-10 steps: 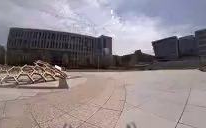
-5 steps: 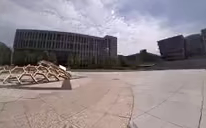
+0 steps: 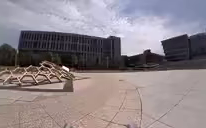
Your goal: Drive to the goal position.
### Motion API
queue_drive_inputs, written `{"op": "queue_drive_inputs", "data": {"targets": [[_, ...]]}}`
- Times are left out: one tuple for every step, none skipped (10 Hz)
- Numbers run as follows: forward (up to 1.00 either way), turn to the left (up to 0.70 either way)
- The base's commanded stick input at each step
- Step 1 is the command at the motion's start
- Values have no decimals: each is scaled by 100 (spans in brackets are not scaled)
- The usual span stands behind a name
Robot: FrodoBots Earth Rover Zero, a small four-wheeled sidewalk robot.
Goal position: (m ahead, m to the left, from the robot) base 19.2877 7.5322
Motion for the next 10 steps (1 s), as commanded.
{"op": "queue_drive_inputs", "data": {"targets": [[45, 0], [45, 0], [45, 0], [45, 0], [45, 0], [45, 0], [45, 0], [45, 0], [45, 0], [45, 0]]}}
